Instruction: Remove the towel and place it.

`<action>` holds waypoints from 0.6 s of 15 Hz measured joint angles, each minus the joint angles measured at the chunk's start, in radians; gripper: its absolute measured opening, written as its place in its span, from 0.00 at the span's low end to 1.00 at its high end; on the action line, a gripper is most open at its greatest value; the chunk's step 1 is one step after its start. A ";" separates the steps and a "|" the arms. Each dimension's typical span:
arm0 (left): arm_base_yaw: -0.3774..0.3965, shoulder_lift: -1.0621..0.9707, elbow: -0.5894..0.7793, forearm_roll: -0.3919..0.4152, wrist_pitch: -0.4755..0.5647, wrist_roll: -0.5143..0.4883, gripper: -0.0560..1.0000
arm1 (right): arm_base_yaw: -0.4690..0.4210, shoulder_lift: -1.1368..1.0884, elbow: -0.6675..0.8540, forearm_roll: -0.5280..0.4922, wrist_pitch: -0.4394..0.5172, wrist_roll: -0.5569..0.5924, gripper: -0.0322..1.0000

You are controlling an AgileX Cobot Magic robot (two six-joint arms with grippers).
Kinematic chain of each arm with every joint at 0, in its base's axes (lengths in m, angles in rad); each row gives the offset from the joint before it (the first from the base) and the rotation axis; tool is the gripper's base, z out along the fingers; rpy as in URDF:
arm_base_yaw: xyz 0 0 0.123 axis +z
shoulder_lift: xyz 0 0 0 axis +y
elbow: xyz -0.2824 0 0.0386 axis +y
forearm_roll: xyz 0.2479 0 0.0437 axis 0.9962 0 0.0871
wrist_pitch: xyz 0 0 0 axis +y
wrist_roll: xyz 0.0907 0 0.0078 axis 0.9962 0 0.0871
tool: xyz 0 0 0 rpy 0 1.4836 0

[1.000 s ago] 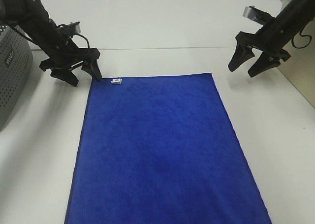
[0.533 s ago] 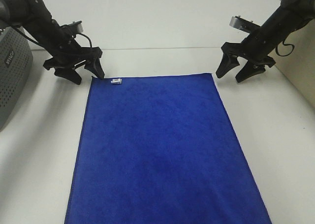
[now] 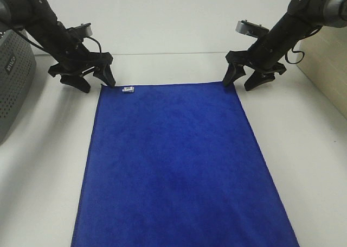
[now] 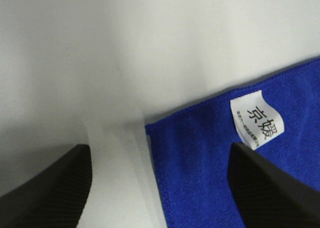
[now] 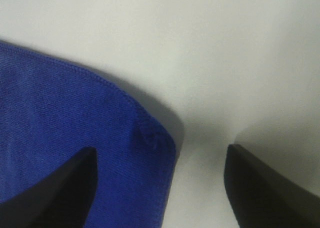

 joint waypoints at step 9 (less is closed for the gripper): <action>-0.111 0.014 -0.006 -0.024 -0.053 0.004 0.73 | 0.096 0.014 -0.007 -0.009 -0.034 0.013 0.70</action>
